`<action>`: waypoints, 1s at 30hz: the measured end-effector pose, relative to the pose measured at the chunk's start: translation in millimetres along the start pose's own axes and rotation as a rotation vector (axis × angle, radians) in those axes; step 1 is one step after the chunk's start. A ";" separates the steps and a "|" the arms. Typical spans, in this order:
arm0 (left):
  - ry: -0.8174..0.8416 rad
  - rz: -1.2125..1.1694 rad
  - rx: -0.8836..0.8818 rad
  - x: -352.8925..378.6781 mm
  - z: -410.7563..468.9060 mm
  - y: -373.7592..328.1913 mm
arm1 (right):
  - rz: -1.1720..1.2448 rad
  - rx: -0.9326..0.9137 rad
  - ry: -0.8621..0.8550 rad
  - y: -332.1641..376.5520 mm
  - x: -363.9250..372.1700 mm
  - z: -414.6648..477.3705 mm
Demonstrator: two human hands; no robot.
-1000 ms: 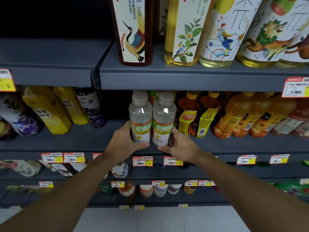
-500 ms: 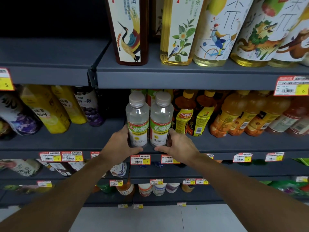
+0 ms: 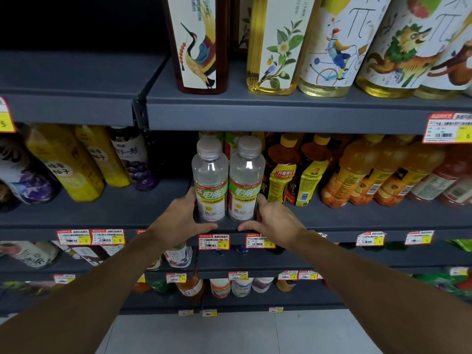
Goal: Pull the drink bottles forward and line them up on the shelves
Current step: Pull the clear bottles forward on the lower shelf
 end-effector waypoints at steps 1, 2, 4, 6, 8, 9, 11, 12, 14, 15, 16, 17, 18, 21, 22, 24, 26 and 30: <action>0.001 -0.004 0.003 0.3 0.2 0.4 | 0.009 0.001 0.005 0.1 -0.4 0.6; 0.002 -0.006 0.006 0.6 0.5 0.5 | 0.018 0.004 0.010 0.3 -0.9 1.1; 0.004 -0.010 0.015 0.7 0.5 0.5 | 0.027 0.013 0.015 0.3 -1.2 2.4; 0.005 -0.017 0.026 0.5 0.9 1.1 | 0.020 0.017 0.013 -0.4 -0.6 3.2; 0.008 -0.013 0.024 0.7 1.3 2.4 | 0.008 0.014 0.006 -0.7 0.3 3.2; 0.009 -0.012 0.022 1.1 1.2 3.0 | 0.002 0.012 0.002 -0.9 0.6 3.0; 0.004 -0.014 0.019 1.3 0.6 3.2 | -0.011 0.010 -0.004 -1.2 1.1 2.7; -0.001 -0.015 0.018 1.5 0.4 3.5 | -0.016 0.013 -0.006 -1.1 1.4 2.4; -0.006 -0.008 0.016 1.7 0.2 4.2 | -0.020 0.021 -0.004 -0.5 1.7 1.7; -0.004 0.004 0.012 1.5 0.2 4.4 | -0.017 0.027 0.000 0.2 1.5 1.4; 0.000 0.022 0.006 1.3 0.4 4.4 | -0.011 0.034 0.002 1.4 1.2 1.3; 0.000 0.045 -0.002 1.0 0.1 3.5 | -0.007 0.043 0.001 3.1 0.6 0.6; -0.012 0.071 -0.014 0.5 -1.3 1.8 | -0.009 0.054 -0.003 5.1 -0.2 -0.7; -0.139 0.083 -0.120 -3.5 -15.6 -8.5 | -0.036 0.084 -0.030 8.7 -3.5 -10.9; -0.207 0.029 -0.186 -3.1 -25.0 -12.8 | -0.035 0.089 -0.049 7.6 -5.5 -17.0; -0.352 -0.141 -0.309 2.7 -50.3 -23.6 | -0.019 0.086 -0.097 2.3 -10.8 -32.5; -0.410 -0.228 -0.338 13.7 -71.2 -42.1 | -0.007 0.068 -0.162 -6.4 -18.4 -47.5; -0.387 -0.113 -0.134 35.9 -71.7 -99.6 | 0.002 0.060 -0.251 -28.3 -37.4 -64.4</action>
Point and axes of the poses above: each hand's wrist, its own z-axis towards the middle knuckle, its own x-axis out of the palm, y = z × x, the point moved 3 cm from there along z, towards the middle knuckle, and after that the axes turned 14 degrees about z, right-handed, at the moved point
